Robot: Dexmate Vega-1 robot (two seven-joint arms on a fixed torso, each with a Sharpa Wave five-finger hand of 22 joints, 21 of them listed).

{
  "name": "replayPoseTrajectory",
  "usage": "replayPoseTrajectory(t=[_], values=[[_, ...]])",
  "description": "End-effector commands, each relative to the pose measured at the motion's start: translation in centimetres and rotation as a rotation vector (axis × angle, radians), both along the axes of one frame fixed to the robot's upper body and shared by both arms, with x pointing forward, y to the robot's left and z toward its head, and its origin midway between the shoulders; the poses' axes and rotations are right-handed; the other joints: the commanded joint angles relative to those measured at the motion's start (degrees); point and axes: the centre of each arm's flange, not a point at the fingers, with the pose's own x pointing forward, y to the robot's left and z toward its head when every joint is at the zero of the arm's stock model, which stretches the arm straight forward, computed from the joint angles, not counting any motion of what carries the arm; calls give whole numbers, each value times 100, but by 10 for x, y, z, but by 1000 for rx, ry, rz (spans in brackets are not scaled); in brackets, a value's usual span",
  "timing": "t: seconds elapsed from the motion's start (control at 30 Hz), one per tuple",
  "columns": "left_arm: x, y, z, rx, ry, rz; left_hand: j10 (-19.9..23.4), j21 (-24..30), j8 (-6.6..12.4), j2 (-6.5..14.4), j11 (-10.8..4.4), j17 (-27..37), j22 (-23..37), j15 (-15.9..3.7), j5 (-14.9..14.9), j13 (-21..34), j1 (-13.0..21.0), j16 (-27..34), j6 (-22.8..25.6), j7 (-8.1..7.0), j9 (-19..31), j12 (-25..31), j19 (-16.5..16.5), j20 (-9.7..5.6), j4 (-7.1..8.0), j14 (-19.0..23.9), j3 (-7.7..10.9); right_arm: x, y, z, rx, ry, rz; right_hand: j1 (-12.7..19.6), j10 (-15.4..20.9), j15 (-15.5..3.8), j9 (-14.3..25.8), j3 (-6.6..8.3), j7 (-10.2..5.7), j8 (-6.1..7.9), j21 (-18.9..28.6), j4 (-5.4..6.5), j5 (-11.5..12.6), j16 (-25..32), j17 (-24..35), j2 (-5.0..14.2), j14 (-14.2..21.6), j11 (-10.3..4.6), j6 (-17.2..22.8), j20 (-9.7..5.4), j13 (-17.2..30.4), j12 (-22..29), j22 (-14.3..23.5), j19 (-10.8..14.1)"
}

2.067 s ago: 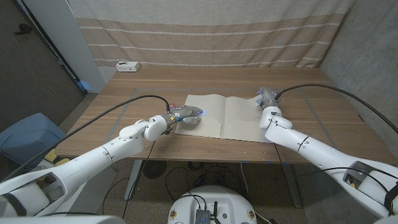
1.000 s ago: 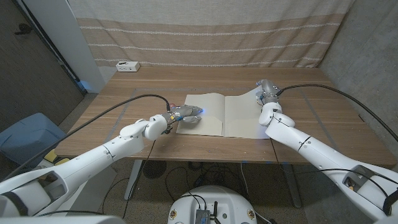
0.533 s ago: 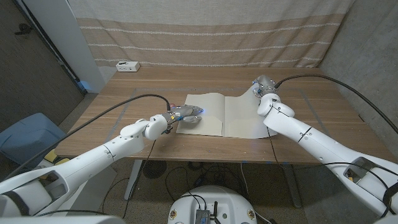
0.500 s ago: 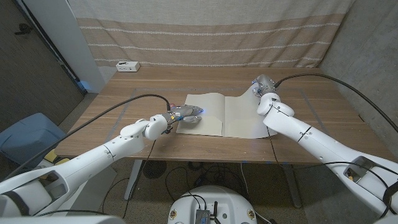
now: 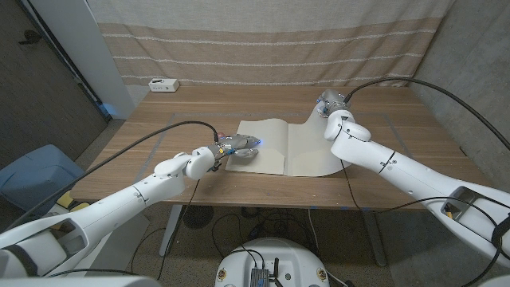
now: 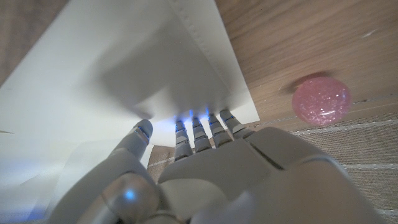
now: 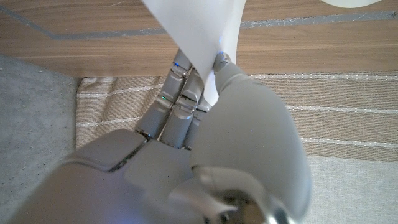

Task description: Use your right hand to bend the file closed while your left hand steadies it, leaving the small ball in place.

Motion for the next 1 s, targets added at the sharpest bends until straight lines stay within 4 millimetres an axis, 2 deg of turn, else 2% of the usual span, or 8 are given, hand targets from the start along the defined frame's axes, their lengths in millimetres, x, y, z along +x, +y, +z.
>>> replayPoseTrajectory(t=[0.03, 0.47, 0.63, 0.73, 1.0], values=[[-3, 0, -2, -3, -6, 1, -18, 3, 27, -35, 31, 17, 24, -105, 24, 18, -22, -25, -51, -17, 29, -1, 95, 50, -4, -19, -20, -10, 16, 20, 2, 56, 48, -52, 110, -129, 5, 25, 12, -51, 64, 14, 35, 27, 50, 12, 144, -29, 26, 72, -10, 26, -14, 34], [-8, 0, -5, -3, -17, -3, -19, -15, 31, -39, 26, 15, 24, -104, 25, 17, -19, -23, -51, -9, 28, 2, 106, 54, -15, -14, -22, -14, 29, 31, 78, 80, 70, -121, 189, -80, 6, 45, 51, -148, 203, -9, 40, 137, 261, 9, 212, -28, 9, 144, -74, 24, -61, 43], [-9, 0, -6, -6, -24, -6, 1, -33, 38, -40, 30, 16, 25, -48, 25, 17, -21, -13, -42, 7, 28, 12, 112, 164, -20, 12, -25, -14, 32, 35, 105, 71, 58, -151, 219, -89, 7, 53, 52, -172, 253, -17, 43, 171, 330, 2, 242, -6, 20, 152, -87, 31, -77, 47], [-11, 1, -6, -11, -41, -11, 154, -51, 72, -36, 70, 25, 28, 28, 22, 17, -34, 38, 67, 39, 26, 68, 174, 346, -17, 179, -29, -14, 34, 38, 123, 38, 48, -159, 241, -97, 7, 65, 62, -183, 290, -28, 48, 194, 374, 4, 265, -1, 38, 158, -91, 40, -87, 57], [-13, 2, -5, -18, -68, -19, 389, -76, 133, -26, 138, 29, 34, 57, 21, 24, -35, 72, 305, 84, 26, 137, 230, 457, -24, 358, -18, -15, 34, 47, 133, -6, 34, -177, 262, -107, 8, 81, 77, -204, 366, -55, 53, 269, 481, -8, 344, 5, 68, 163, -99, 45, -101, 68]])
